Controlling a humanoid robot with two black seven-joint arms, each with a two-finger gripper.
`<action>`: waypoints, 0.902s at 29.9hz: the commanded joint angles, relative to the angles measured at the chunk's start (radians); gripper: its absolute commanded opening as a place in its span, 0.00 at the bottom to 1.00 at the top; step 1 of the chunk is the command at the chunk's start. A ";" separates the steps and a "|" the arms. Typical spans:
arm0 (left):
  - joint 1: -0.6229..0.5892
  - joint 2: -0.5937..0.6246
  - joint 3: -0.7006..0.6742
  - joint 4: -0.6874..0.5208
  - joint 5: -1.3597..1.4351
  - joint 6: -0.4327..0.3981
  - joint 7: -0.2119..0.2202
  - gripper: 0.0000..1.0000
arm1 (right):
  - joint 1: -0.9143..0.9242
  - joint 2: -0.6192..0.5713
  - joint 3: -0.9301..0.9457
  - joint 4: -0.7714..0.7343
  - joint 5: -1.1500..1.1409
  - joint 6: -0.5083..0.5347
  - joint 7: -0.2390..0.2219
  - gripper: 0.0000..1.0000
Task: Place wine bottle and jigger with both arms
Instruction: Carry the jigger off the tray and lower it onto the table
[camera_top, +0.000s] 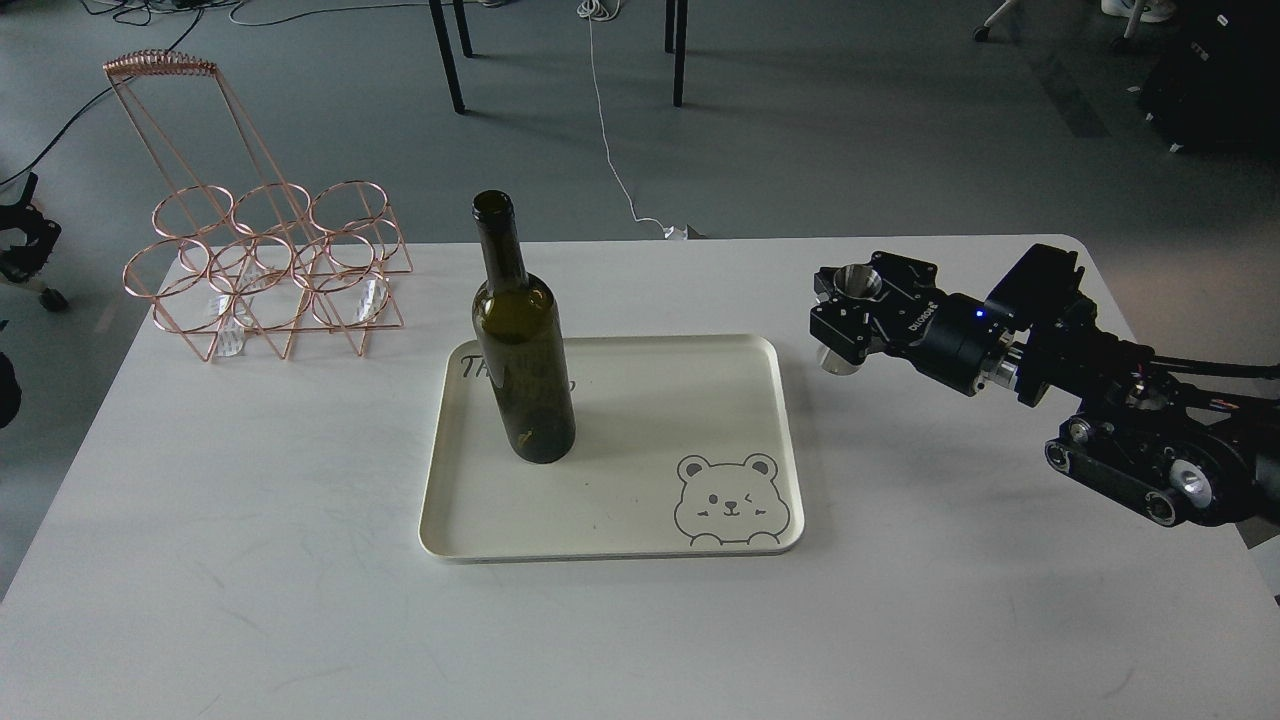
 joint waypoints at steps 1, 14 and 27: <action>0.000 0.002 0.000 0.000 0.002 0.000 0.002 0.98 | -0.051 -0.051 0.003 -0.002 0.100 0.000 0.000 0.10; -0.009 0.000 0.005 -0.002 0.002 0.000 0.005 0.99 | -0.174 -0.091 0.005 -0.019 0.203 0.000 0.000 0.11; -0.011 0.003 0.008 -0.002 0.002 0.000 0.005 0.98 | -0.183 -0.079 -0.009 -0.051 0.212 0.000 0.000 0.16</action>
